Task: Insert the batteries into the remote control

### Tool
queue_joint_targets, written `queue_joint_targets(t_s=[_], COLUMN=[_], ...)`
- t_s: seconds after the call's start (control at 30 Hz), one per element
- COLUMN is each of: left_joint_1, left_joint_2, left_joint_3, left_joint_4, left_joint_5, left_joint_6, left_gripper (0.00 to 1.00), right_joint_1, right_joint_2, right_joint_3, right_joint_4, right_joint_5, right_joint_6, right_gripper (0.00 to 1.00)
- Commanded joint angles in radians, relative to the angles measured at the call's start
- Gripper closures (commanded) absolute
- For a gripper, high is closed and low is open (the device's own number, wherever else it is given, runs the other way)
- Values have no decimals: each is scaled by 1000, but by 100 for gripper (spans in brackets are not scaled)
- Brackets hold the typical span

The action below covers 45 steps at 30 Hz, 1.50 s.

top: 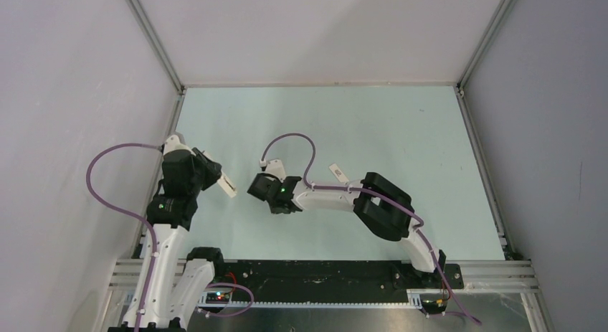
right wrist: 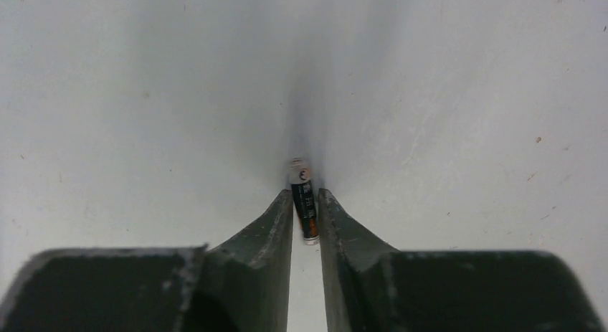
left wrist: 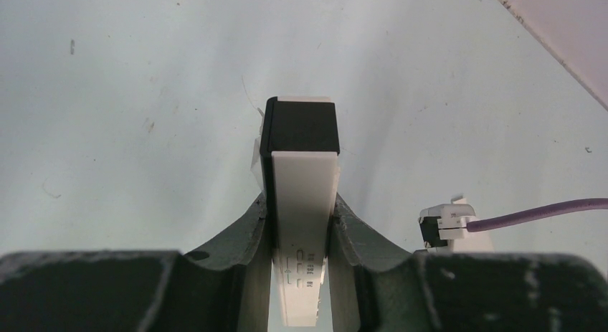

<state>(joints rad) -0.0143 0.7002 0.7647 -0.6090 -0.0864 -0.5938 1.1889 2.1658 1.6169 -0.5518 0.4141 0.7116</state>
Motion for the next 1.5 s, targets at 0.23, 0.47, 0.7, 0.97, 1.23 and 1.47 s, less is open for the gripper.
queue_joint_targets(t_s=[0.23, 0.47, 0.7, 0.97, 1.23, 1.47], left_joint_1=[10, 8, 7, -60, -183, -241], left_joint_2=[-15, 8, 13, 29, 145, 297], left_joint_3=[-10, -22, 7, 20, -53, -79], left_joint_4=[28, 161, 263, 409, 729, 757], left_joint_5=[38, 450, 796, 989, 939, 905], left_joint_6=[21, 118, 192, 128, -250, -381], left_gripper=[100, 100, 100, 100, 98, 100], right_joint_1=[-17, -78, -152, -169, -180, -225], right_joint_2=[-11, -354, -724, -962, -1035, -1040], right_joint_3=[0, -255, -419, -450, -451, -451], right_joint_4=[-20, 89, 123, 235, 241, 103], right_joint_5=[71, 45, -15, -150, -219, -177], right_joint_6=[-108, -152, -177, -226, -174, -16], right_gripper=[100, 100, 100, 100, 100, 97])
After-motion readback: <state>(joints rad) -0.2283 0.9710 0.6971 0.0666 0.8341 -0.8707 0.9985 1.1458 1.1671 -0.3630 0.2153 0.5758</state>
